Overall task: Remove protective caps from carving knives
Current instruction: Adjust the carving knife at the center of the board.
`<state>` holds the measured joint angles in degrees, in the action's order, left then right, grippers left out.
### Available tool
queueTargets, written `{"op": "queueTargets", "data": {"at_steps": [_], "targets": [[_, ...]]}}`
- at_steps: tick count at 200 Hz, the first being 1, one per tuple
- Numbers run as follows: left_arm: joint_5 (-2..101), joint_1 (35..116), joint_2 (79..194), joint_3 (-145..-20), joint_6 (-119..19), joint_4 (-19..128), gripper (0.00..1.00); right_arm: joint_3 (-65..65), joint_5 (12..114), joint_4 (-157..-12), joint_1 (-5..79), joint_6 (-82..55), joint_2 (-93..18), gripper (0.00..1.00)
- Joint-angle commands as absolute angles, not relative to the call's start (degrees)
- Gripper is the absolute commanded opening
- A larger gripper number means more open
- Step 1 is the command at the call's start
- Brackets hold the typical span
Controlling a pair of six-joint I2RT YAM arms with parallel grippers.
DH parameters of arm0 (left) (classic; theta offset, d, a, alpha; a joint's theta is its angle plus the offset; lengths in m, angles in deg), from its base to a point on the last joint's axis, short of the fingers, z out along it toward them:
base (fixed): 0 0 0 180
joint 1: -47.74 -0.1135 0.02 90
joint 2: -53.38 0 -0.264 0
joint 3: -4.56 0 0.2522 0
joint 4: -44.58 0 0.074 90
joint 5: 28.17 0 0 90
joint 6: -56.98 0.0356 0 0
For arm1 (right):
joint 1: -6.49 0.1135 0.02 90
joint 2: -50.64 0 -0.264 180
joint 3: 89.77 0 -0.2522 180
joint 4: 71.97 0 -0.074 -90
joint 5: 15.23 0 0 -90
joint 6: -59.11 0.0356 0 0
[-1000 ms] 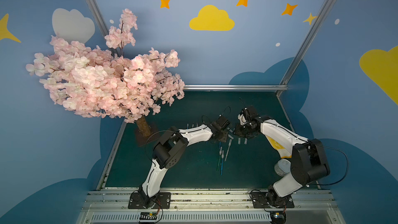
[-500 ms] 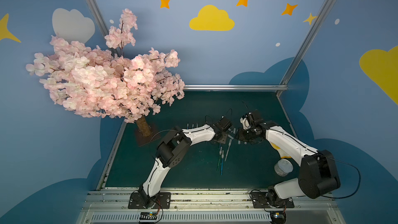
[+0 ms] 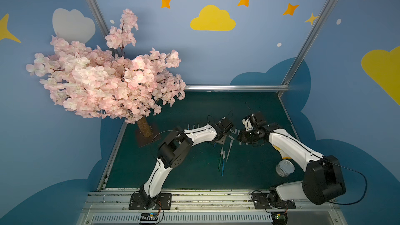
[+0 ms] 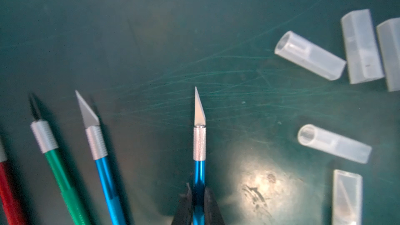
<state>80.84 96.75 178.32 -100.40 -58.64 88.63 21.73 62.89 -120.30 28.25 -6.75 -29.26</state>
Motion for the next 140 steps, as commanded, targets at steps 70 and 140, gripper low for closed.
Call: {"op": "queueTargets", "data": {"at_steps": [70,140], "targets": [[84.49,93.48,181.57,-100.43,-59.74,96.89,0.14,23.47,62.47,-121.42,28.4,-7.05,-26.62,0.35],[83.73,92.89,182.4,-100.76,-61.86,97.37,0.15,23.21,62.67,-121.85,28.37,-7.21,-26.58,0.35]]}}
